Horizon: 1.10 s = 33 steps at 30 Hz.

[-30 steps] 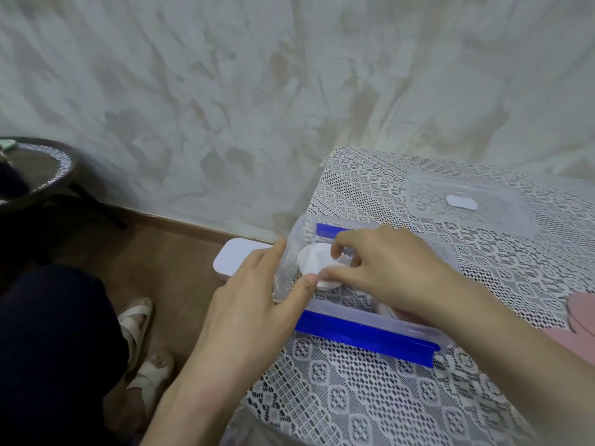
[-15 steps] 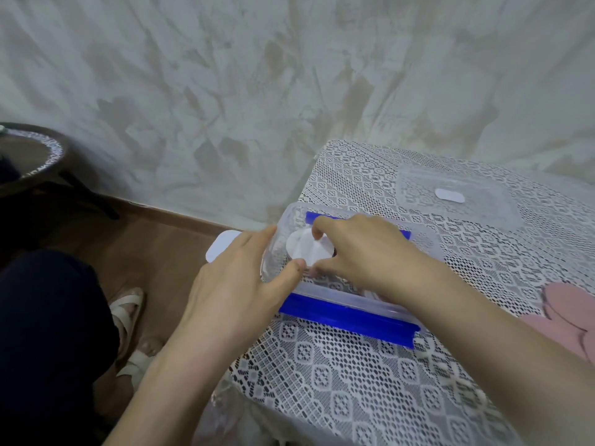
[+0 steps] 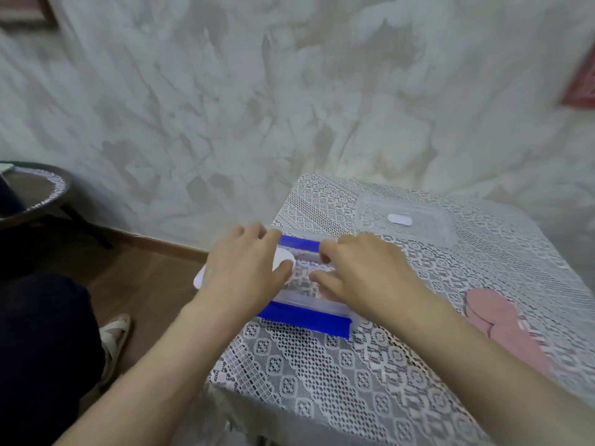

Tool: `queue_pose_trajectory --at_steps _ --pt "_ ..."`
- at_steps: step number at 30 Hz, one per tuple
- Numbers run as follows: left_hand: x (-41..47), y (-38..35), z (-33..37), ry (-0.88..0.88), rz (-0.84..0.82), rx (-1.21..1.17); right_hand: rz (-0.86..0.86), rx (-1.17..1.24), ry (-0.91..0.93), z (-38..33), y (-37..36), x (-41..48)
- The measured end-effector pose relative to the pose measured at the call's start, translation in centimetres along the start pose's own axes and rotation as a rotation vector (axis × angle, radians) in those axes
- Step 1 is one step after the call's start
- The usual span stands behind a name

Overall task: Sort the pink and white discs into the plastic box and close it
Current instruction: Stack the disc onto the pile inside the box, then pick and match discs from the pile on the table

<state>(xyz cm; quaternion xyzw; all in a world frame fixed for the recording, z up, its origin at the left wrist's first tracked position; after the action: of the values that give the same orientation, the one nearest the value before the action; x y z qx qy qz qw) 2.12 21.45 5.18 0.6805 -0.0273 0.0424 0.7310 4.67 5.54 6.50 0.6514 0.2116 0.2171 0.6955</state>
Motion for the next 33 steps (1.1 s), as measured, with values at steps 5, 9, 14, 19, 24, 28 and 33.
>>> queue_pose_trajectory --at_steps 5,9,14,19,24,28,33 --pt "1.1 -0.6 5.3 -0.087 0.019 0.065 -0.006 -0.009 -0.096 4.0 0.5 -4.1" --pt "1.7 -1.0 10.2 -0.15 0.058 0.049 -0.028 0.0 -0.195 7.6 0.2 -7.3" --pt "1.8 -2.3 16.6 -0.253 0.008 0.034 -0.08 0.064 -0.328 12.6 -1.5 -10.9" --pt "1.3 -5.9 21.5 -0.344 -0.076 0.028 -0.083 0.153 -0.44 16.8 -4.4 -14.2" --pt "0.9 -8.3 22.6 -0.324 -0.146 -0.046 -0.096 0.299 -0.442 17.9 -8.1 -15.7" --pt "1.2 -8.0 23.6 -0.337 -0.126 -0.051 -0.15 0.446 -0.412 19.3 -8.2 -15.8" --pt "0.8 -8.0 24.4 -0.374 -0.123 -0.071 -0.125 0.54 -0.464 21.4 -8.3 -16.0"
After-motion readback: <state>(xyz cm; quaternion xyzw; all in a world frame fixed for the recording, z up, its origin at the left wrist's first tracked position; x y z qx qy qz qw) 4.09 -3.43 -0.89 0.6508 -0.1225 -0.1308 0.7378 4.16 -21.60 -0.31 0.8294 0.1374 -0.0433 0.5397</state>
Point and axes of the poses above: each hand's wrist, its own x-axis towards the middle knuckle, its own y-axis out of the back of the hand, z = x × y, the point moved 5 cm from there along x, towards the middle knuckle, and after that the axes turned 14 degrees about -z, right-handed, at the moved point
